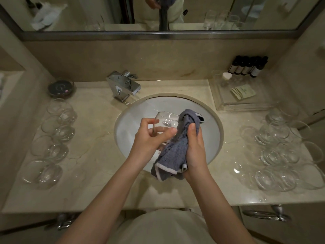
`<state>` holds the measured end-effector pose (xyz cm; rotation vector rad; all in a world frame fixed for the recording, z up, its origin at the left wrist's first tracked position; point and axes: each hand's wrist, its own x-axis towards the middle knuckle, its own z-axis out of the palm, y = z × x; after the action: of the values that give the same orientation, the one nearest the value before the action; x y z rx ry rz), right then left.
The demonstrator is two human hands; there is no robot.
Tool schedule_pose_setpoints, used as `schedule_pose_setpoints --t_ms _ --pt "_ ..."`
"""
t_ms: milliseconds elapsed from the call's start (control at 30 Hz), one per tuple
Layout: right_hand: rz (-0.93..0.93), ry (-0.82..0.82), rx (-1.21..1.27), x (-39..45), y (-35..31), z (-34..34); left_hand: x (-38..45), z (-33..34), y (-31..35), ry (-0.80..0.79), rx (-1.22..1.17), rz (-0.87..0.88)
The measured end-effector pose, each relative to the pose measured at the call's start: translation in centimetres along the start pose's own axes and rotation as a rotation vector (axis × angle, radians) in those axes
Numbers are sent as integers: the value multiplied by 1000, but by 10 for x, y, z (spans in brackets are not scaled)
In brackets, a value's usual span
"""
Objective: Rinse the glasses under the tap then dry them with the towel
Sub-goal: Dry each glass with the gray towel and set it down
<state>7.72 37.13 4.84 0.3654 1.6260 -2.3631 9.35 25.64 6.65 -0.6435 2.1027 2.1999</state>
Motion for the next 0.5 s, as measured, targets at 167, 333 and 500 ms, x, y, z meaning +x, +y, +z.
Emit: schedule_pose_setpoints --t_ms 167,333,500 --pt "64 9 83 0 3 -4 1 -5 -2 -89 -114 -114" --pt "62 20 83 1 2 -4 2 -3 -3 -65 -14 -104" --pt "18 28 61 1 -2 -1 0 -2 -6 32 24 -23"
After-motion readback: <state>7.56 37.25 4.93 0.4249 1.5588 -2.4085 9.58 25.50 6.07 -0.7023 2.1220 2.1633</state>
